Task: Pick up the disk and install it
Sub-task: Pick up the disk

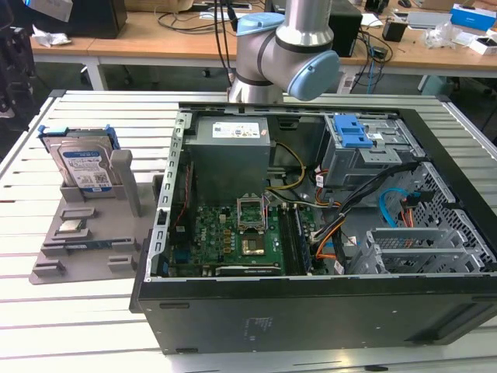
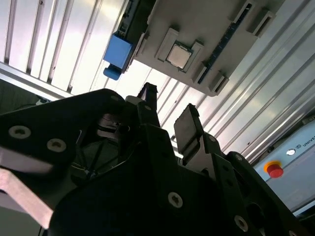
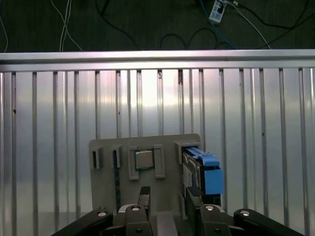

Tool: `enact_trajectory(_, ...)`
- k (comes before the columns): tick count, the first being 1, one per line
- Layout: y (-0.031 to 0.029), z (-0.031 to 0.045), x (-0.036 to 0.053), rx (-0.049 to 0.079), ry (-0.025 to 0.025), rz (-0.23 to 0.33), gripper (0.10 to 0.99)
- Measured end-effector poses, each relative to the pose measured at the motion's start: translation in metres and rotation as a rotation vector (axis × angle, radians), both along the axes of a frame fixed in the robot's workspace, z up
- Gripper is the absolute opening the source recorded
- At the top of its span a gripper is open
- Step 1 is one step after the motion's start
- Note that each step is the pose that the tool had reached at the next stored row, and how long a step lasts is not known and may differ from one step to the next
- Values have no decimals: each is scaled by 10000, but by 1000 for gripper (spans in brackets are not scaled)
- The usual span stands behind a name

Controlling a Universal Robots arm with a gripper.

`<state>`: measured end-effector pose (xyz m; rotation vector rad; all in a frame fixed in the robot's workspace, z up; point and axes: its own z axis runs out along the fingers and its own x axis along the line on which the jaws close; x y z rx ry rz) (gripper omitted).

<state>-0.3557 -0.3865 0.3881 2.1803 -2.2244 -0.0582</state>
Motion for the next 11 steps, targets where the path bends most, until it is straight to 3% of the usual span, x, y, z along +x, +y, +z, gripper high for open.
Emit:
enact_trajectory(6,44,0,51,-2,0,-1,420)
enact_trajectory(11,117,0,116,-13,0,0,420)
